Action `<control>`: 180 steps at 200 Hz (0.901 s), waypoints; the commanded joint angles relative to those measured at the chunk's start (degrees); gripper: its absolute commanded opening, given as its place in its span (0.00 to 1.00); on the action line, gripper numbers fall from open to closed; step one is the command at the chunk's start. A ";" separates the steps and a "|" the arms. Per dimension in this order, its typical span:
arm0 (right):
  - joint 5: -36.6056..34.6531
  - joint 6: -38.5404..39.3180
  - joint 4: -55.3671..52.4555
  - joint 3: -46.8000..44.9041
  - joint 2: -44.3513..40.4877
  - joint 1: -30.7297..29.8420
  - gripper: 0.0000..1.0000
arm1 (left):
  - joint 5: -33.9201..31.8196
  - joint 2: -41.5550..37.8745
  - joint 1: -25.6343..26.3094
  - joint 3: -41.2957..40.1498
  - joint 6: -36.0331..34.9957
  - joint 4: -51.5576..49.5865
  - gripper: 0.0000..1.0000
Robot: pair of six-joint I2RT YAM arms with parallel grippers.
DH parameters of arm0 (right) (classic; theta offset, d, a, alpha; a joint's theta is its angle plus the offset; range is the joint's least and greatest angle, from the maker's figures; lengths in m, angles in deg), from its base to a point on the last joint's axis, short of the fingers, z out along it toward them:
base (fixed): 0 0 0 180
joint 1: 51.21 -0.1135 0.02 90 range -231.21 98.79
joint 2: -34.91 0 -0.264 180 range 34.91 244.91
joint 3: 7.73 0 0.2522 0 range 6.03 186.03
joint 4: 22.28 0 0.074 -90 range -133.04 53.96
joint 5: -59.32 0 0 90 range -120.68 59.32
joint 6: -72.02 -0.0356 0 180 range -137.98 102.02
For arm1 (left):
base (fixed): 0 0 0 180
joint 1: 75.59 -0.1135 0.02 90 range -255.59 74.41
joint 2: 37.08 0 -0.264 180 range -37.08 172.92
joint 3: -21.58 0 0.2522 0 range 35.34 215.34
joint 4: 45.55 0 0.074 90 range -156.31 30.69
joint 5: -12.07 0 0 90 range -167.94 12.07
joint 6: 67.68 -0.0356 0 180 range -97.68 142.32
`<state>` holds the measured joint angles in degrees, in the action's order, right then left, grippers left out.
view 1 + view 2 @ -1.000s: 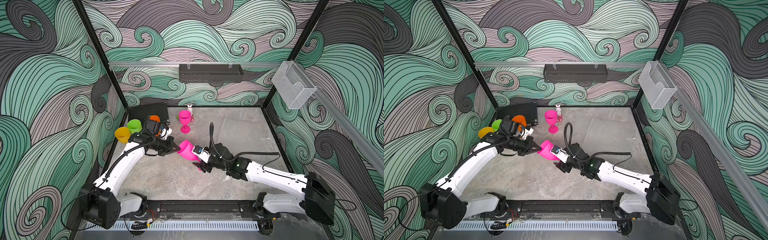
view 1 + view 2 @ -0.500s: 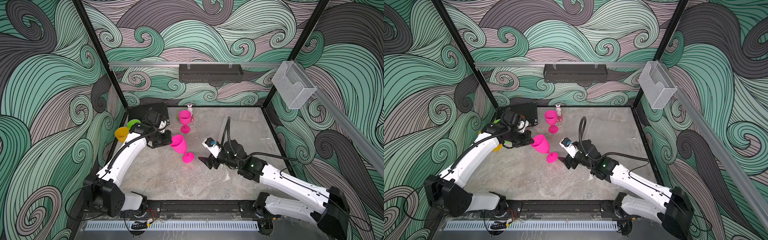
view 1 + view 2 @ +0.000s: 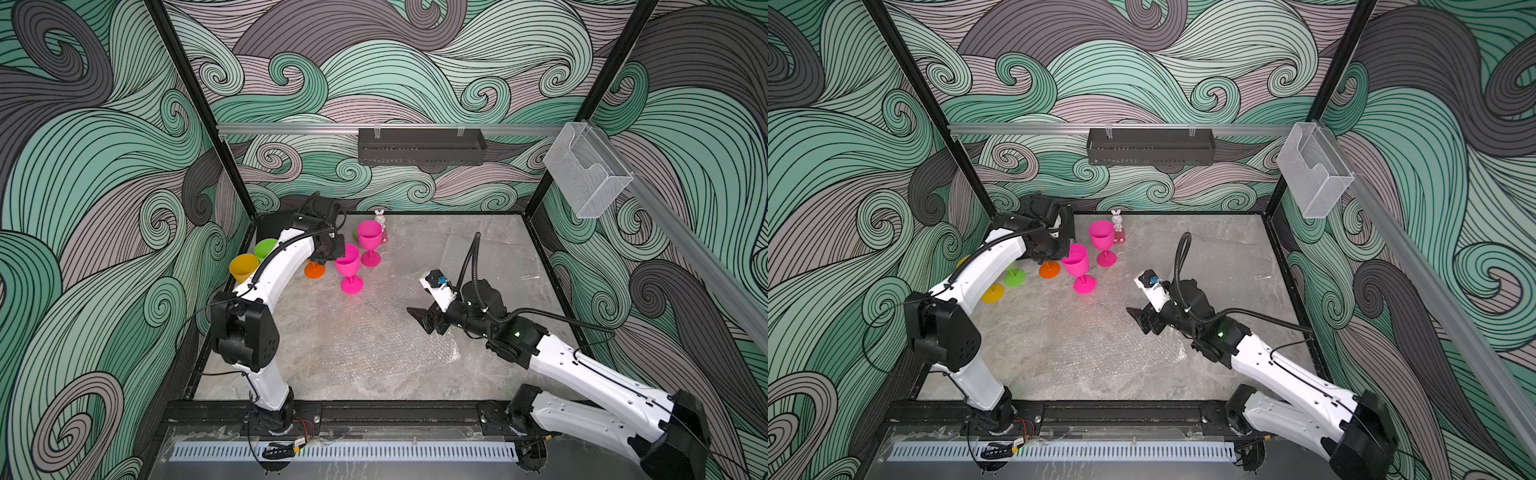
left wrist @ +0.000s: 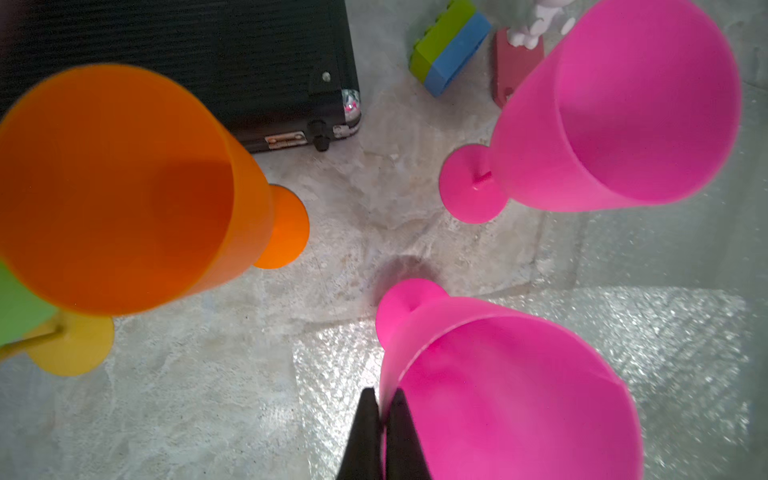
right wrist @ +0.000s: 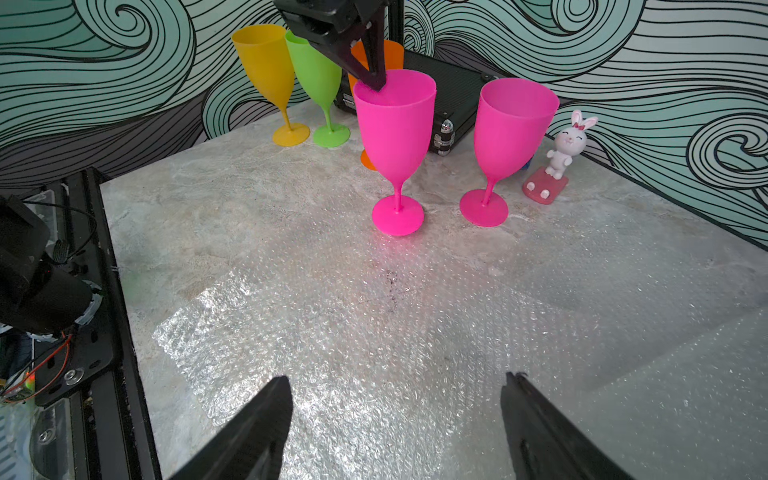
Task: Unpack wine glasses from bubble wrap
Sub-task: Place the wine glass at the center of the board.
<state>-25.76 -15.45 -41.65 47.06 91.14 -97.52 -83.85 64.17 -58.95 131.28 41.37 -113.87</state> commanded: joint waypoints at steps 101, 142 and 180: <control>-0.52 -0.59 -0.57 -0.80 -0.44 0.87 0.82 | -5.25 10.74 -0.45 9.21 -0.14 -1.48 0.01; -0.25 -1.51 -0.71 -0.52 0.63 1.11 0.82 | -4.99 9.57 -0.77 10.96 -0.46 -3.28 0.21; -0.56 -3.54 -3.98 1.37 1.98 1.77 0.82 | -4.90 7.32 -0.74 13.54 -0.50 -5.00 0.37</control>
<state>-25.78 -16.94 -43.24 46.67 92.41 -96.38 -88.61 73.83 -59.45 141.47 40.78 -116.06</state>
